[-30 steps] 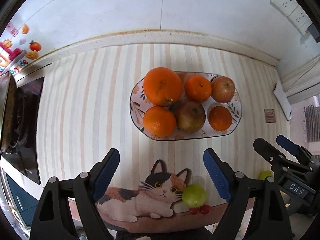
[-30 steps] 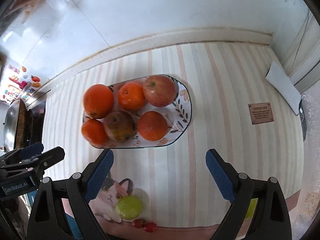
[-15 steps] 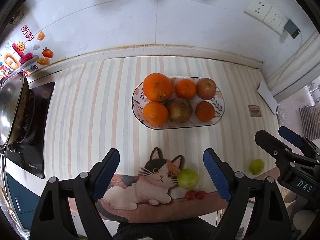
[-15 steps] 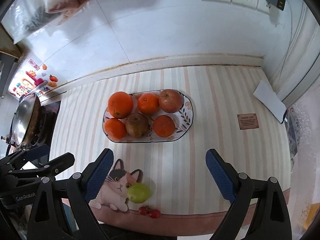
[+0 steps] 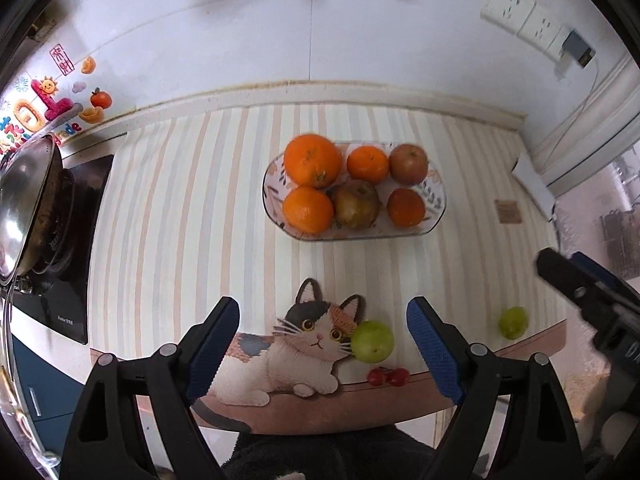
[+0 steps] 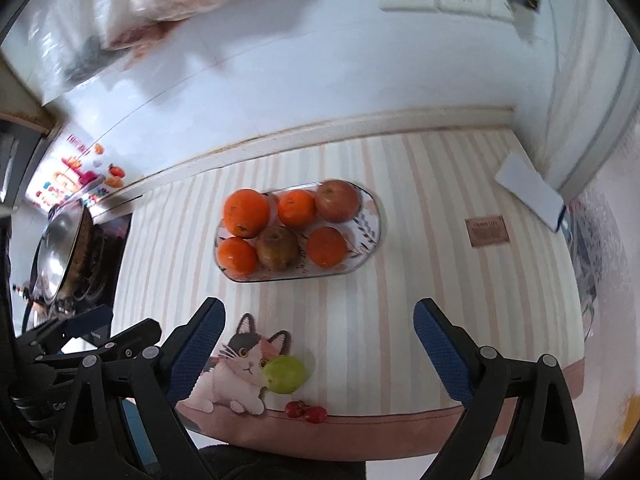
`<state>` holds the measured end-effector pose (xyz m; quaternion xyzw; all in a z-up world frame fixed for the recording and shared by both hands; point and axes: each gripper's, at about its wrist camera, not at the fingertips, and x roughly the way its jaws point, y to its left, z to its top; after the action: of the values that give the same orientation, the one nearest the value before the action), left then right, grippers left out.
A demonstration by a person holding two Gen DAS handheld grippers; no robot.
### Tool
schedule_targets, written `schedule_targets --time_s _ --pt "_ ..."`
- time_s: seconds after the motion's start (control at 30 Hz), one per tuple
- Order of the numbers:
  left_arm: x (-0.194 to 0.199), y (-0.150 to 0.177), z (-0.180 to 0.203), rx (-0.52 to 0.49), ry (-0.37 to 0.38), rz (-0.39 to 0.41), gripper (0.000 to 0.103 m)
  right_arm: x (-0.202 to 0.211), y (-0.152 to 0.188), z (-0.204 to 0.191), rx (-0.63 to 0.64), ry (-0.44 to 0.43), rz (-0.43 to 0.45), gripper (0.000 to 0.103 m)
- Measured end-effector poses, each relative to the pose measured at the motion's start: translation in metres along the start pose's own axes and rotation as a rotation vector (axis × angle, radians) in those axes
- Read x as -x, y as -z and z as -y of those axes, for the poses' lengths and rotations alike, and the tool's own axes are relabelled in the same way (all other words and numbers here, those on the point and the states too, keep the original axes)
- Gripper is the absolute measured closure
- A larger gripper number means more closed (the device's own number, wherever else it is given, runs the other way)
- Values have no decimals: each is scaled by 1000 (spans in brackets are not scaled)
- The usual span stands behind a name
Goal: Organize fruits
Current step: 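Reach for the green apple and grasp it with the right tool, then grasp the second green apple with the left tool while the right tool lifts its apple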
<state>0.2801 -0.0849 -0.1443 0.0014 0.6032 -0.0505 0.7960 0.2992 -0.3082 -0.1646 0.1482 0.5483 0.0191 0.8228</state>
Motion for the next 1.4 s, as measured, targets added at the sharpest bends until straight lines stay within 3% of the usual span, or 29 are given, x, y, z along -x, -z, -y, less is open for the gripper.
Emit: schedule_targets --time_s 0.1,0.17,0.4,0.57,0.77,0.9,1.0,1.1,1.2,1.4 --pt "-27 4 7 -15 11 -72 17 -13 7 33 -72 28 -20 12" --pt "-49 8 13 -27 30 -135 17 -23 12 54 -117 52 -38 33" --pt "-121 24 36 -45 77 -340 17 -73 41 142 -304 157 -150 34" --pt "-153 30 49 -66 62 -411 17 -103 67 182 -407 187 -242 34" --pt "-177 35 58 -100 31 -446 17 -116 79 204 -422 278 -256 32" --pt "-187 38 63 -110 22 -458 17 -125 90 222 -458 272 -293 32" --pt "-191 40 68 -119 27 -455 29 -136 102 234 -492 268 -323 34" --pt "-188 41 77 -134 58 -448 49 -138 107 232 -467 297 -308 36" --pt "-185 43 86 -173 28 -425 50 -136 111 232 -483 292 -292 36" --pt "-185 39 83 -160 33 -419 51 -122 125 234 -506 267 -266 35"
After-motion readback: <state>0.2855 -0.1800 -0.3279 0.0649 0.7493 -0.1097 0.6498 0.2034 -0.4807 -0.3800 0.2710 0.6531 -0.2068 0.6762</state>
